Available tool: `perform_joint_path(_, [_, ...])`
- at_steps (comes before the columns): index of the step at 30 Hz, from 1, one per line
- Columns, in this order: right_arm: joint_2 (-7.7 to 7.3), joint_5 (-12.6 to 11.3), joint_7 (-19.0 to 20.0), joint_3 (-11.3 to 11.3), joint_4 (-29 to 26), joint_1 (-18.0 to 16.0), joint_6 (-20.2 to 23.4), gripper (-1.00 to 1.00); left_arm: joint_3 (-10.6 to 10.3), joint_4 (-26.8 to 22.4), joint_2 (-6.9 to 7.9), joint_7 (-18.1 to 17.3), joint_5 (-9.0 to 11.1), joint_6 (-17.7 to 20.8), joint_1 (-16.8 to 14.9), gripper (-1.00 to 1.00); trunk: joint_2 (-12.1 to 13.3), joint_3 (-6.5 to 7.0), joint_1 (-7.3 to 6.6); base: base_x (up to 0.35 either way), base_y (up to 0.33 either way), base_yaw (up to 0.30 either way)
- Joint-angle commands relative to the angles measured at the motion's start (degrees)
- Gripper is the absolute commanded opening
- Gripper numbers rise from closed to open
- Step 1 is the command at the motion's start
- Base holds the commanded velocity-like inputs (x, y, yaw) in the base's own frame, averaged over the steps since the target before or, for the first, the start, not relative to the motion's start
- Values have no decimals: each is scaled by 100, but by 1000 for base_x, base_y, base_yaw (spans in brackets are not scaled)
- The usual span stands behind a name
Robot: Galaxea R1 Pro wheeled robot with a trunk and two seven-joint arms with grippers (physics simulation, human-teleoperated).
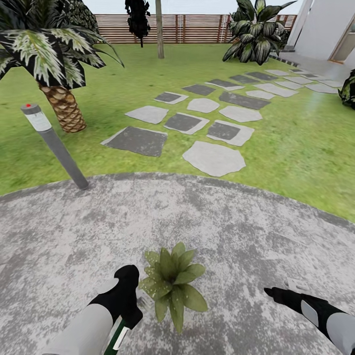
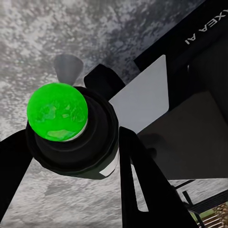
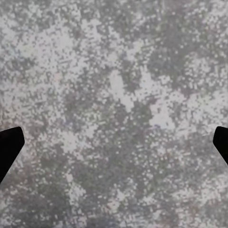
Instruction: Pick up the pesticide atomizer in the garden and spray insectifuge to fully cover both potted plants in the garden.
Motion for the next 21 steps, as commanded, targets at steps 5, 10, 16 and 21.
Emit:
perform_joint_path(5, [-4, -61, 14, 39, -7, -2, 30, 100, -10, 2, 0, -58, -58, 30, -2, -100, -2, -26, 0, 11, 0, 91])
perform_joint_path(10, [-4, -61, 10, 39, -7, -2, 30, 100, -9, 54, 0, -59, -66, 30, -2, -100, -2, -56, 0, 0, 0, 157])
perform_joint_path(16, [-4, -61, 5, 39, -4, -2, 30, 100, -4, 334, 8, -58, -70, 30, -2, -100, -2, -65, 0, 0, 0, 39])
perform_joint_path(21, [-4, -61, 5, 39, -6, -2, 29, 100, -1, 359, 31, -47, -94, 30, -2, -100, -2, -65, 0, 0, 0, 2])
